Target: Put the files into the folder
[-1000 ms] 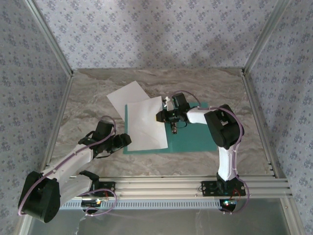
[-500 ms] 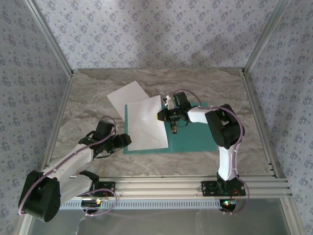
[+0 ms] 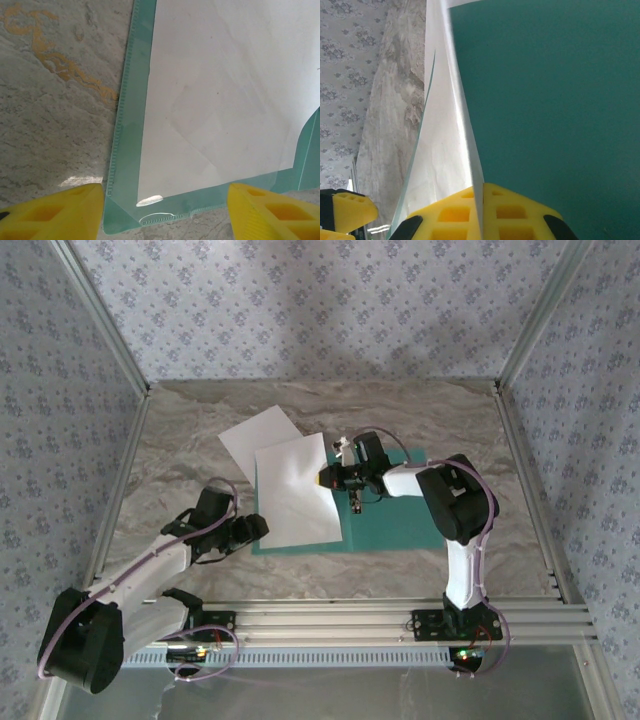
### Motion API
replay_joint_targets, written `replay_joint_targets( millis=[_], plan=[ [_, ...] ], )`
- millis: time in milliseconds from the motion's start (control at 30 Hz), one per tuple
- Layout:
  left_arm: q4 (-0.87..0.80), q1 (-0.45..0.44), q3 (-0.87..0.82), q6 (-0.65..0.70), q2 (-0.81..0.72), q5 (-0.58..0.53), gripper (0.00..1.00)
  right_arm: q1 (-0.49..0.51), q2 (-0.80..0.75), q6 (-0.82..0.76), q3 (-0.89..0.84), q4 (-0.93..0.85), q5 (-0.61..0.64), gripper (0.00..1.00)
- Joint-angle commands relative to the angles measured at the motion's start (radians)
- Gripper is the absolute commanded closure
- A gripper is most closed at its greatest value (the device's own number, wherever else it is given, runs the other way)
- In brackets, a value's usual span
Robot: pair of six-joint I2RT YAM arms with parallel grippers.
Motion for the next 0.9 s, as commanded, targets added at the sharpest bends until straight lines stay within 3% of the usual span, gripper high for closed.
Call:
replay_joint_targets(
  millis=[0,867],
  plan=[
    [0.010,-0.005,-0.004,0.008,-0.006,-0.006,0.33,0.002,0.001,0.027,-0.015,0.024,-0.006,0.95],
    [0.026,-0.004,-0.008,0.010,0.012,-0.007,0.33,0.018,-0.020,0.068,-0.013,-0.051,-0.007,0.94]
  ],
)
